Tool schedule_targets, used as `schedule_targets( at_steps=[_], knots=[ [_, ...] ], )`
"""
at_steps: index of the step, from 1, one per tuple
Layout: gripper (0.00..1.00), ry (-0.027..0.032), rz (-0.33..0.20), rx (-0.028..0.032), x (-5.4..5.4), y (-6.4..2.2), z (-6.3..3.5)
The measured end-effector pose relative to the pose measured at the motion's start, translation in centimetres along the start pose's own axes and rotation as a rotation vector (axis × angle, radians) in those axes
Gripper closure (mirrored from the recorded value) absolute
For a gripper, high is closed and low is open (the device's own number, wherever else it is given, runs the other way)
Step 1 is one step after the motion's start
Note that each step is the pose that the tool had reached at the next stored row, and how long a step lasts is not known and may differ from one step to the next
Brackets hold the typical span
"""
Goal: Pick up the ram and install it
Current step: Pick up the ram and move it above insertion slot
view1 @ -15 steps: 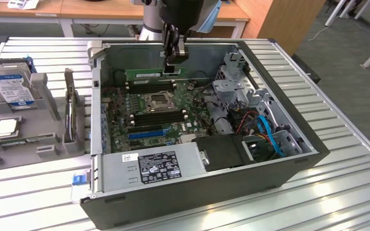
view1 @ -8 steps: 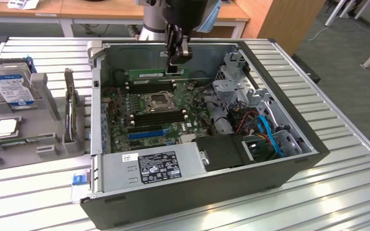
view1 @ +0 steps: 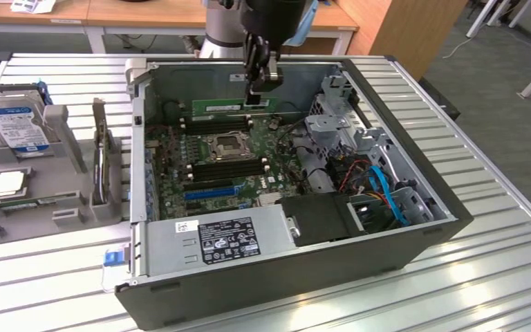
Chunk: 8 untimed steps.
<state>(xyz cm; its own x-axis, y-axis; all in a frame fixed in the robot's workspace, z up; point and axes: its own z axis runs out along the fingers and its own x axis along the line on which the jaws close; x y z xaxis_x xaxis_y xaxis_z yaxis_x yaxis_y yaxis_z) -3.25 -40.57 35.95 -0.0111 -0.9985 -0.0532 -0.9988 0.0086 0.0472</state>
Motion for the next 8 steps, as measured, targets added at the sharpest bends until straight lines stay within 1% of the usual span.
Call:
schedule_targets(
  at_steps=[5,8],
  knots=[
    [0.88,-0.0001,0.0,0.0001,-0.01,0.0,0.02],
    [0.88,-0.0002,0.0,0.0001,0.01,-0.02,0.31]
  ],
)
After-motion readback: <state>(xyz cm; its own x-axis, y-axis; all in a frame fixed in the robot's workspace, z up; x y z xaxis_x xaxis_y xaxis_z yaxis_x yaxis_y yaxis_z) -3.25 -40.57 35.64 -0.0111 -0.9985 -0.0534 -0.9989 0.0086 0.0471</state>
